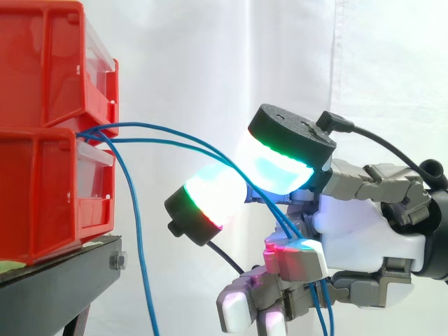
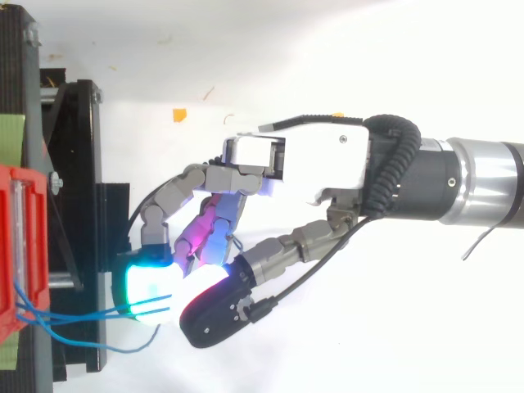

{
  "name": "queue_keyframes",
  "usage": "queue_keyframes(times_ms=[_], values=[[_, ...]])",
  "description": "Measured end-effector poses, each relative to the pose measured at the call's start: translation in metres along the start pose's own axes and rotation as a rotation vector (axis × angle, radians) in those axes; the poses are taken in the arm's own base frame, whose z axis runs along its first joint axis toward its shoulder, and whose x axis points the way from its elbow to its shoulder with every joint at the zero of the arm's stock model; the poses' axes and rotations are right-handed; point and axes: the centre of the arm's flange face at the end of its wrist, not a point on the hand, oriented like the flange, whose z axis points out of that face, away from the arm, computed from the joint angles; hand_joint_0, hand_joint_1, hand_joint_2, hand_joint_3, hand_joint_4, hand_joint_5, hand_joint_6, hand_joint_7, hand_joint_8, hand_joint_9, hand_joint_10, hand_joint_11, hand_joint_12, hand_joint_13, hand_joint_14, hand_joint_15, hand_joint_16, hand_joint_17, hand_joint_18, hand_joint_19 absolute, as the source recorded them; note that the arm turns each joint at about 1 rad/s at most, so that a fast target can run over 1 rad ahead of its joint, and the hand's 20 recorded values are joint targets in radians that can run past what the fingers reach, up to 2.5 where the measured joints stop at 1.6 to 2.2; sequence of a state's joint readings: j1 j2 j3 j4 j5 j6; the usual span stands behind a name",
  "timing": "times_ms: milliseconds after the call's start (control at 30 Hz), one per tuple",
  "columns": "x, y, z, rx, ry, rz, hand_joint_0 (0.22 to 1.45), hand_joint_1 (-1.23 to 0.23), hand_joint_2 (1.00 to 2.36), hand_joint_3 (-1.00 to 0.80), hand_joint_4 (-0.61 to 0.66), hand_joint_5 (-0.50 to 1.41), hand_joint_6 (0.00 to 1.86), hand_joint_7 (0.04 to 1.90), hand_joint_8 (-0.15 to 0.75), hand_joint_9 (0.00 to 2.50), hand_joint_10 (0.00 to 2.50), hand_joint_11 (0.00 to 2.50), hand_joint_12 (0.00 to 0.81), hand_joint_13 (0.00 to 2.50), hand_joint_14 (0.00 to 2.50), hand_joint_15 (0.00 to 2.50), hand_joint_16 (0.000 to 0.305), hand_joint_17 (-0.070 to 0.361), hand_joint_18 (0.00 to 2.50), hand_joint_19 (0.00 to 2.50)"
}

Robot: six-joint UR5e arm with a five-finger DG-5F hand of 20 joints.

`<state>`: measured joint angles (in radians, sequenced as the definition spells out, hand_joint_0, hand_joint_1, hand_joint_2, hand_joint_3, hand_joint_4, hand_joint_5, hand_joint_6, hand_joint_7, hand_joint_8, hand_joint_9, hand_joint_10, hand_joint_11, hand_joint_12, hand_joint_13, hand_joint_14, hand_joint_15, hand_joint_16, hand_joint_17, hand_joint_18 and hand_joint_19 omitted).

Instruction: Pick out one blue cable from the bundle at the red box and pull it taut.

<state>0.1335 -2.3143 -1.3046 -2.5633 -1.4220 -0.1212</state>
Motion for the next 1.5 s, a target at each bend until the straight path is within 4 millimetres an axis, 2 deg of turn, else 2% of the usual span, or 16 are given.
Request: queue_keyframes(times_ms=[300,533,833,867,1100,1333,1500], values=[[-0.0001,0.0004,0.0001,-0.001,0.0,0.0,0.61,-0.78,1.02,-0.14,-0.08,-0.14,0.91,0.76,0.299,1.23,0.03,0.86,0.354,0.91,0.02,0.42,0.05,0.113,0.83,0.68],[0.0,0.0002,0.0002,0.0,0.0,0.0,0.64,-0.81,1.02,-0.13,-0.12,-0.14,0.92,0.79,0.293,1.22,0.03,0.86,0.346,0.9,0.02,0.42,0.049,0.11,0.83,0.69],[0.0,0.0002,0.0,0.0,0.0,0.0,0.72,-0.84,1.02,-0.18,-0.31,-0.15,0.95,0.82,0.277,1.24,0.03,0.85,0.336,0.91,0.02,0.42,0.047,0.105,0.84,0.69],[0.0,0.0002,0.0001,0.0,0.0,0.0,0.74,-0.86,1.02,-0.21,-0.34,-0.15,0.95,0.91,0.268,1.25,0.03,0.84,0.331,0.92,0.02,0.41,0.046,0.103,0.84,0.69],[-0.0002,0.0003,0.0001,-0.001,0.0,0.0,0.8,-0.87,1.01,-0.35,-0.4,-0.15,0.96,0.9,0.263,1.28,0.03,0.86,0.323,0.93,0.02,0.42,0.044,0.099,0.84,0.7],[-0.0001,0.0003,0.0001,-0.001,0.0,0.0,0.76,-0.88,1.0,-0.44,-0.33,-0.13,0.95,0.92,0.262,1.31,0.03,0.87,0.322,0.96,0.02,0.42,0.044,0.099,0.88,0.68],[-0.0001,0.0002,0.0002,0.0,0.0,0.0,0.68,-0.83,1.0,-0.5,-0.22,-0.12,0.93,0.81,0.268,1.32,0.03,0.86,0.324,0.96,0.02,0.43,0.045,0.101,0.88,0.68]])
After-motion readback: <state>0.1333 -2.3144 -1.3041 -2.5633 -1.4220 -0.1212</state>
